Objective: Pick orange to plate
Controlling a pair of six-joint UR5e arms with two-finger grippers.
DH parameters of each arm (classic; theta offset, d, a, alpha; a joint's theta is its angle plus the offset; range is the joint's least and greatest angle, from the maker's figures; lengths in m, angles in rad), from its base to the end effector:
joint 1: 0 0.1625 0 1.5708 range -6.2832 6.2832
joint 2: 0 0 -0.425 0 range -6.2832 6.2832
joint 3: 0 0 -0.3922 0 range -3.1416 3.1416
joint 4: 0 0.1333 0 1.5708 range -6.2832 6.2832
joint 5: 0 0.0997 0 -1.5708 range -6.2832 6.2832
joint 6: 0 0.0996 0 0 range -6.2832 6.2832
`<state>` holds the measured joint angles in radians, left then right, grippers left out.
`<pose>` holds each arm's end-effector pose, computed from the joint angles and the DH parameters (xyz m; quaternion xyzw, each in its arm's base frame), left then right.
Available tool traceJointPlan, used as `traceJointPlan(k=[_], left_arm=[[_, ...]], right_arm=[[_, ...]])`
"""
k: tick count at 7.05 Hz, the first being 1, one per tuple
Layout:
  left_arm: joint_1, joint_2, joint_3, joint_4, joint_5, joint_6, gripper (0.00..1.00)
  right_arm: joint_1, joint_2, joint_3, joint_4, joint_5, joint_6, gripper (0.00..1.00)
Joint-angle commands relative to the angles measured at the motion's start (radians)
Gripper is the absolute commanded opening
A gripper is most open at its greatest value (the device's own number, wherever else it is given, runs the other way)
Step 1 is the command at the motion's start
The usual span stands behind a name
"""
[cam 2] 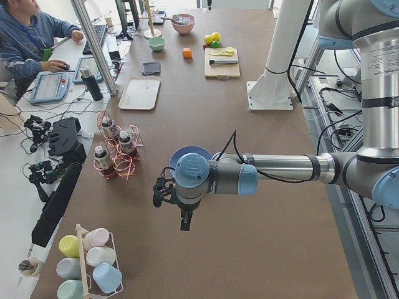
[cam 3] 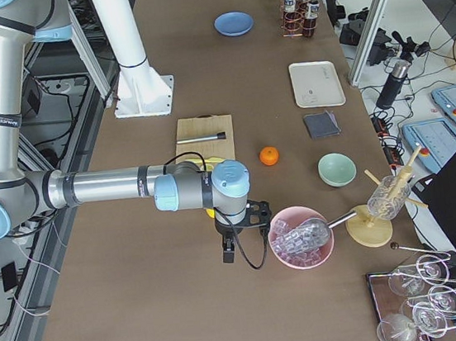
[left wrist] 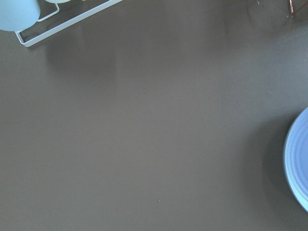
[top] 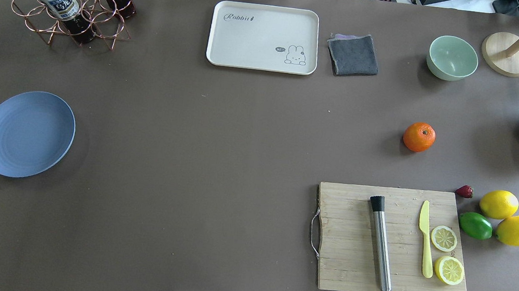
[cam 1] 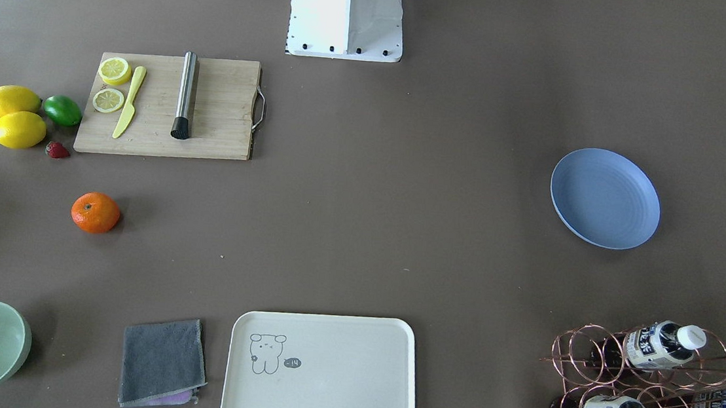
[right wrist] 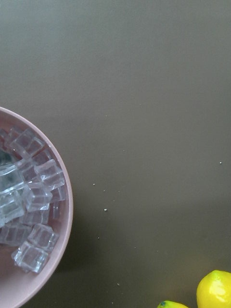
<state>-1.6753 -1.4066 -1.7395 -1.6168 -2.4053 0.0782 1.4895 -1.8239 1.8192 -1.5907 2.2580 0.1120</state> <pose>-0.1036 -0.4171 0.6418 0.0599 0.4013 -0.0018 0.9140 0.0387 -0.3880 0.6552 -0.0440 -0.3342 0.0186 0.9413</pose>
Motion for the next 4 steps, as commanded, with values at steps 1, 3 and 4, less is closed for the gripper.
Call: traceJointPlan(k=[1,3,4], left_arm=[[0.002,0.012,-0.012,0.001,0.000,0.002,0.98],[0.002,0.021,-0.018,0.001,0.000,0.002,0.98],[0.005,0.021,-0.011,0.002,0.000,0.002,0.98]], right_arm=[[0.000,0.000,0.006,0.000,0.006,0.000,1.00],[-0.002,0.002,0.041,0.000,0.006,0.000,1.00],[-0.002,0.002,0.072,0.000,-0.003,0.001,1.00]])
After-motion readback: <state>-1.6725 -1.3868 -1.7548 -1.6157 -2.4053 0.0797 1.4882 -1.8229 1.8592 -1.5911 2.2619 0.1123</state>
